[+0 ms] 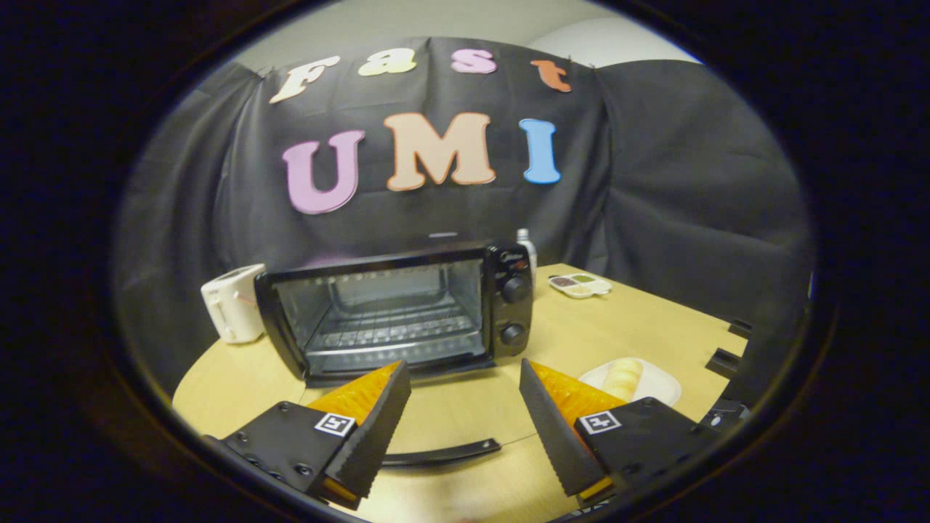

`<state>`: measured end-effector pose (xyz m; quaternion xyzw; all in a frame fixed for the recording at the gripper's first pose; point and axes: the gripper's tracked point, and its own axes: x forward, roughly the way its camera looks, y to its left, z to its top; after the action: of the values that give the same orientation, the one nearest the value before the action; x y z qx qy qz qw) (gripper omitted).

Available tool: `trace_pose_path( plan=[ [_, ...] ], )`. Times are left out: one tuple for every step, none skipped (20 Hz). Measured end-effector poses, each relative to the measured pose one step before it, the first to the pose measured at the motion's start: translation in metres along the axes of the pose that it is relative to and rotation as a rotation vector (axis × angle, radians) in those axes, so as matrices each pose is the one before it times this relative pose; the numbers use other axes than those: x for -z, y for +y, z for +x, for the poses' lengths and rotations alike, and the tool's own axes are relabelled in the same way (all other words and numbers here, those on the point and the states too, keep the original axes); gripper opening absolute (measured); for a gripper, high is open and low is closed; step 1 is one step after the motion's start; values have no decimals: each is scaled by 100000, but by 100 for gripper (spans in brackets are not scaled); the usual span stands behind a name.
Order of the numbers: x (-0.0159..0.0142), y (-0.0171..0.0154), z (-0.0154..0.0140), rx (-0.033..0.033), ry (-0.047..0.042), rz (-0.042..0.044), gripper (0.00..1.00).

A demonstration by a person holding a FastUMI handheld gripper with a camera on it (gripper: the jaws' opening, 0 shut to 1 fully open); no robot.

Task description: Open the toaster oven, put the food inside, and close the toaster oven door.

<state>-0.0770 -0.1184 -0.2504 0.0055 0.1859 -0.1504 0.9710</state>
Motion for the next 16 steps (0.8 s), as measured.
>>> trace_pose_path(
  plan=[
    [-673, -969, 438, 2437, -1924, 1279, 96],
    [-619, -1221, 452, 3107, -1405, 890, 96],
    [-332, -1329, 349, 3466, -698, 862, 96],
    [-203, -1290, 535, 3405, -71, 891, 96],
    [57, -1094, 417, 3384, 237, 938, 96],
    [21, -1336, 633, 4207, 375, 867, 95],
    [59, -1236, 615, 3951, 600, 619, 94],
    [92, -1286, 671, 4729, 811, 256, 93],
    [281, -1038, 585, 4147, 1235, -77, 93],
    [313, -923, 708, 3838, 1798, -345, 92],
    [696, -789, 704, 3482, 2302, -598, 91],
    [432, -769, 599, 3377, 2052, -408, 90],
    [441, -810, 707, 3205, 2267, -95, 89],
    [499, -757, 562, 3091, 2239, 256, 89],
    [380, -490, 562, 1858, 1444, 707, 88],
    [241, -349, 684, 1585, 1114, 1503, 88]
  ],
)
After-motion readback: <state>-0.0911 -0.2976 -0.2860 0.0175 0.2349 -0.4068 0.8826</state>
